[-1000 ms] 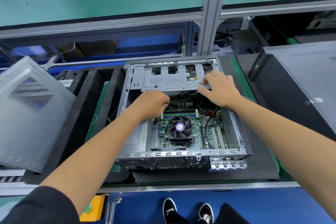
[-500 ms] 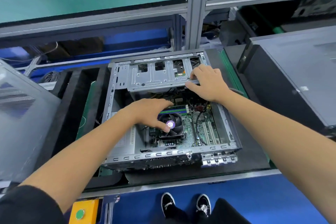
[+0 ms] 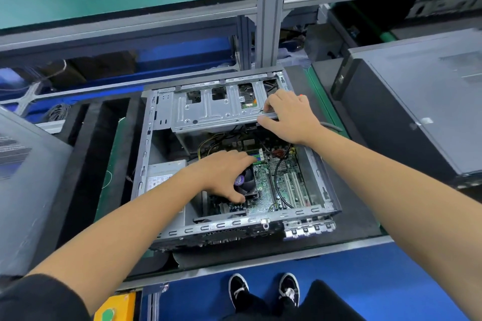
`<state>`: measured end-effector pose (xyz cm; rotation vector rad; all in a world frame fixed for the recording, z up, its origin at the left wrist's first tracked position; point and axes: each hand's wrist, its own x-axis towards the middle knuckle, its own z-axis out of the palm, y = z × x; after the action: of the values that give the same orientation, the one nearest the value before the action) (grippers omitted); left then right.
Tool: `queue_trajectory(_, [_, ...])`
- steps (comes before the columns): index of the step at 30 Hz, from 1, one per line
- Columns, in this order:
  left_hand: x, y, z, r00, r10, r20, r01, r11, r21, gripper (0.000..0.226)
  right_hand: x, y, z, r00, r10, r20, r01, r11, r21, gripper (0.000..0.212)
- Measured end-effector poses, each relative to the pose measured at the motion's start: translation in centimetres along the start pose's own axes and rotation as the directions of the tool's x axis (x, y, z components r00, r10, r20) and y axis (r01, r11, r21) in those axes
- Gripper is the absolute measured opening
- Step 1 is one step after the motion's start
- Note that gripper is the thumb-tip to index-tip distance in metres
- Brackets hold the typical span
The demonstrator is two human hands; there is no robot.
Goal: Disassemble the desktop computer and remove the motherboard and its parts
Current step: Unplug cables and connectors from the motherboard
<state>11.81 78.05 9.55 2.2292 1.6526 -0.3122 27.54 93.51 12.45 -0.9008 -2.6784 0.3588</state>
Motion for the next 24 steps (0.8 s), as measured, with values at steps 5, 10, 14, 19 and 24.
queue_trajectory(5, [0.1,0.9,-0.7,0.995,0.092,-0.049,-0.087,0.992,0.089,0.091,0.0,0.0,0.1,1.000,-0.009,-0.012,0.009,1.000,-0.011,0.030])
queue_trajectory(10, [0.6,2.2,-1.3,0.947,0.278,-0.163,-0.290,0.956,-0.051,0.031,0.2,0.2,0.3,1.000,-0.004,-0.003,0.004,1.000,-0.014,0.031])
queue_trajectory(14, [1.4,2.5,-1.0,0.950,0.297,-0.097,-0.303,0.951,-0.059,0.028,0.2,0.3,0.4,1.000,-0.006,-0.005,0.006,0.999,-0.035,0.033])
queue_trajectory(19, [2.6,4.1,-0.5,0.943,0.330,-0.033,-0.331,0.943,-0.025,0.039,0.3,0.4,0.4,1.000,-0.009,-0.010,0.009,1.000,-0.020,0.031])
queue_trajectory(24, [3.5,5.4,0.1,0.908,0.416,0.047,-0.415,0.909,-0.030,0.031,0.4,0.5,0.3,1.000,-0.006,-0.005,0.006,1.000,-0.010,0.030])
